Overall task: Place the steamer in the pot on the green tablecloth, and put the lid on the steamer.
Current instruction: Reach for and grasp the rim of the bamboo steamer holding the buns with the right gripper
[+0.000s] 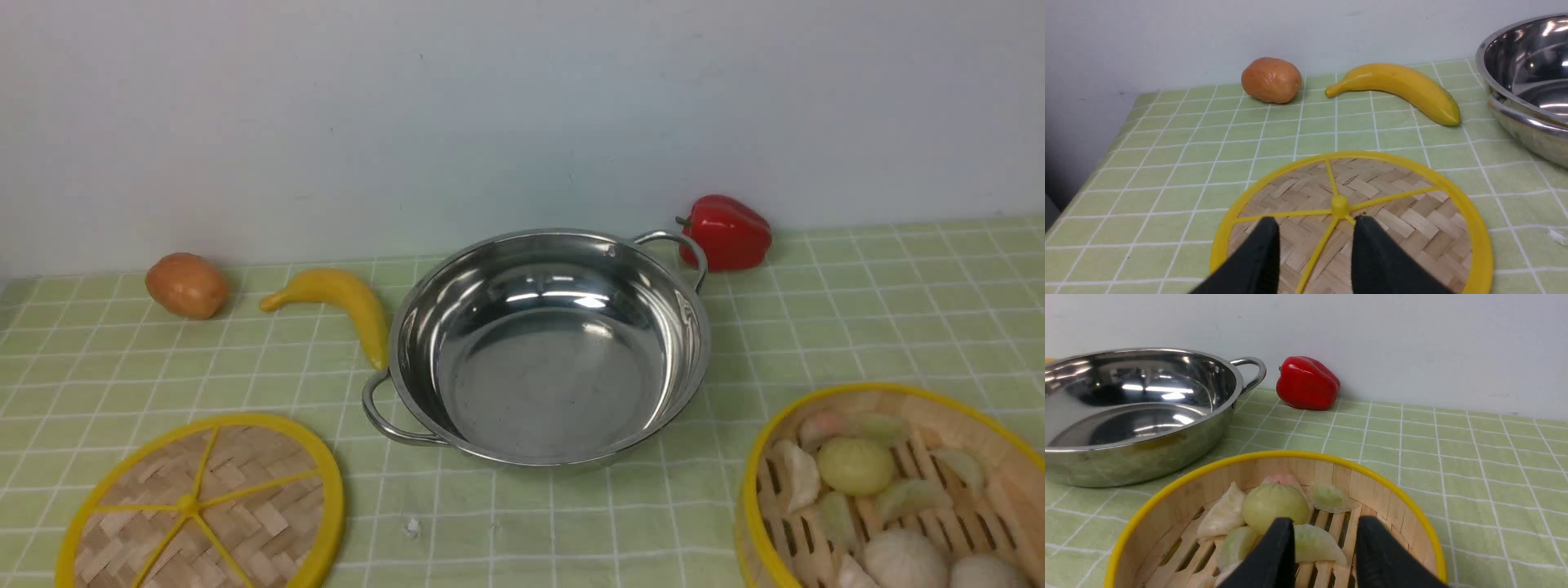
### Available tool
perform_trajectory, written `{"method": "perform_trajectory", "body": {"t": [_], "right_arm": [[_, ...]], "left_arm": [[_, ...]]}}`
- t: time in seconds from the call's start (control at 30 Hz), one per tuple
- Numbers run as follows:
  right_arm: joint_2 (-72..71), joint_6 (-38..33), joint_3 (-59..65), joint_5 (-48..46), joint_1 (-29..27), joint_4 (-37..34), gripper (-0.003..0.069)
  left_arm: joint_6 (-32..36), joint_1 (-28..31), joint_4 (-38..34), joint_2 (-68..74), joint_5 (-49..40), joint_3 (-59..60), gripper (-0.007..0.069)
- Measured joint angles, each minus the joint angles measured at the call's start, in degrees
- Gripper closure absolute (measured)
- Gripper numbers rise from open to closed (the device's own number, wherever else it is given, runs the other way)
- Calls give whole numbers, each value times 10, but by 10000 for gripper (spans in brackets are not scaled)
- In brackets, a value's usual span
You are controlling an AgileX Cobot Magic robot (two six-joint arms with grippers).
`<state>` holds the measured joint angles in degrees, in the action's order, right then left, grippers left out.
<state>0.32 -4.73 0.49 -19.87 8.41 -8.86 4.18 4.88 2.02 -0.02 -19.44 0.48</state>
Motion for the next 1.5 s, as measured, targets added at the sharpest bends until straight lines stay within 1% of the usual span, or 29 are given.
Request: {"method": "perform_trajectory", "body": {"t": [0.9,1.07,1.1,1.23,1.3,1.37,1.4,1.43,1.5], "right_arm": [[0,-2,0,0,0,0,419],[0,5,0,28,0,-22,419],[-1,7,-1,34,0,-36,419],[0,10,-53,21,0,-63,419],[10,11,-105,-6,0,-70,419],[41,8,-195,-104,0,-75,419],[44,7,-195,-113,0,-75,419],[63,-2,-240,-177,0,-76,419],[87,-9,-280,-243,0,-76,419]], "left_arm": [[0,0,0,0,0,0,382],[0,0,0,0,0,0,382],[0,0,0,0,0,0,382],[0,0,0,0,0,0,382],[0,0,0,0,0,0,382],[0,0,0,0,0,0,382],[0,0,0,0,0,0,382],[0,0,0,0,0,0,382],[0,0,0,0,0,0,382]]}}
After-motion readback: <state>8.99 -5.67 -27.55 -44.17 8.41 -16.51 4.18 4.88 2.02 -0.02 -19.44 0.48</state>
